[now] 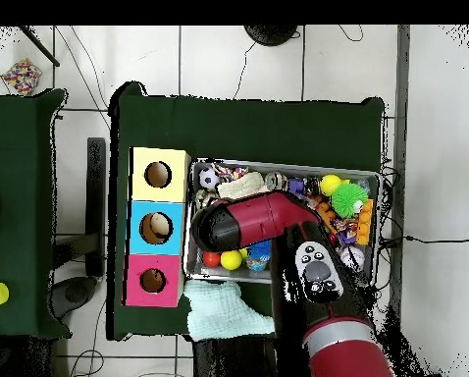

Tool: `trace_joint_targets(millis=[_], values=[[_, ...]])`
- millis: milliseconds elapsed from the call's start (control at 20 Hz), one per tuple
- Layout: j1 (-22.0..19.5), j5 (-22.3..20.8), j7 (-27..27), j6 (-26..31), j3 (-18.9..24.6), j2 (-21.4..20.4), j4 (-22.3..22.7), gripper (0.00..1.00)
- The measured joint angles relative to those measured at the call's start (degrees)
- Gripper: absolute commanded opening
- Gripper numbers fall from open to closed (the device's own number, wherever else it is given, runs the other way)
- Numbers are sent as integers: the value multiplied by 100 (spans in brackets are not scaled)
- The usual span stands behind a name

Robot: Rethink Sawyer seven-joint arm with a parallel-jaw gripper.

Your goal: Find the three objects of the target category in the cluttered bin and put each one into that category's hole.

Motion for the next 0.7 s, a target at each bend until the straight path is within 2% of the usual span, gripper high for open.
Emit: trace_joint_targets(millis=[450, 700], values=[[153, -311, 0, -2, -93, 427, -42, 100], [522, -645, 0, -2, -414, 515, -227, 100]])
